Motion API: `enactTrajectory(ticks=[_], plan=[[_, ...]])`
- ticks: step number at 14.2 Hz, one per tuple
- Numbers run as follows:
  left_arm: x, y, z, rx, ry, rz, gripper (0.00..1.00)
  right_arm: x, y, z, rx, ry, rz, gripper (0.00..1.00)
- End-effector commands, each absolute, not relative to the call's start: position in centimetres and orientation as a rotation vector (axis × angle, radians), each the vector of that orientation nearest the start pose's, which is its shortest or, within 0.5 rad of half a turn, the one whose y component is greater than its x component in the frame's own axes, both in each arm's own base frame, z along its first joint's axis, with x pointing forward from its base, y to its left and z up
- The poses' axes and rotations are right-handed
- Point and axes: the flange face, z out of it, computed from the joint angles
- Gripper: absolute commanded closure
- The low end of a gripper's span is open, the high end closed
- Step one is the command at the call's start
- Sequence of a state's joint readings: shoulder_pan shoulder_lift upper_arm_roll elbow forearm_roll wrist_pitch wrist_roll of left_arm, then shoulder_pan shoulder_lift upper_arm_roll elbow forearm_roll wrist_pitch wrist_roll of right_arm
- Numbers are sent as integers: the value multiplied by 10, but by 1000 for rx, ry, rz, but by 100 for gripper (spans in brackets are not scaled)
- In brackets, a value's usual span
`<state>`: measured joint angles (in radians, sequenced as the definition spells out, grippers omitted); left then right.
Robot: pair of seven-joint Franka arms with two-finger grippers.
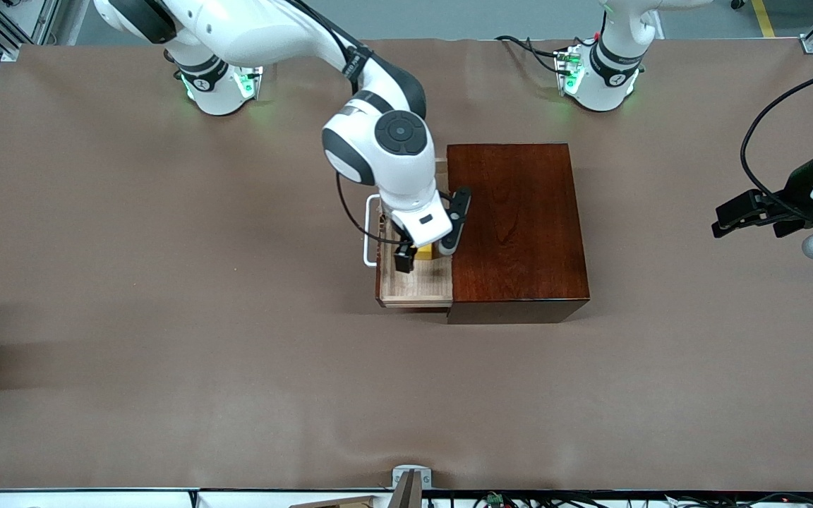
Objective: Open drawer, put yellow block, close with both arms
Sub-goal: 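Lower the cube into the drawer and open the right gripper, then withdraw the right gripper from the drawer while the left gripper rises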
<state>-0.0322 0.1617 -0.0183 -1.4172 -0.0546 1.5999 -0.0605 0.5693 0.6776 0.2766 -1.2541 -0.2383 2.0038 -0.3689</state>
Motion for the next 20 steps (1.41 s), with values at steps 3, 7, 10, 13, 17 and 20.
enactTrajectory(ticks=[3, 7, 10, 13, 17, 20], plan=[[604, -39, 609, -3186, 23, -45, 0, 589, 416, 447, -2692, -1543, -97, 0], [597, -85, 611, -3194, 154, -32, 0, 609, 342, 489, -2786, -1413, -48, 0], [590, -135, 610, -3205, 299, -40, 0, 624, 290, 514, -2857, -1297, -55, 0], [580, -194, 609, -3200, 468, -77, 0, 645, 222, 524, -2924, -1148, -55, 0], [555, -262, 608, -3164, 658, -79, 0, 660, 147, 530, -2974, -969, -37, 0], [554, -288, 586, -3155, 743, -25, 0, 648, 119, 547, -3022, -878, -47, 0]])
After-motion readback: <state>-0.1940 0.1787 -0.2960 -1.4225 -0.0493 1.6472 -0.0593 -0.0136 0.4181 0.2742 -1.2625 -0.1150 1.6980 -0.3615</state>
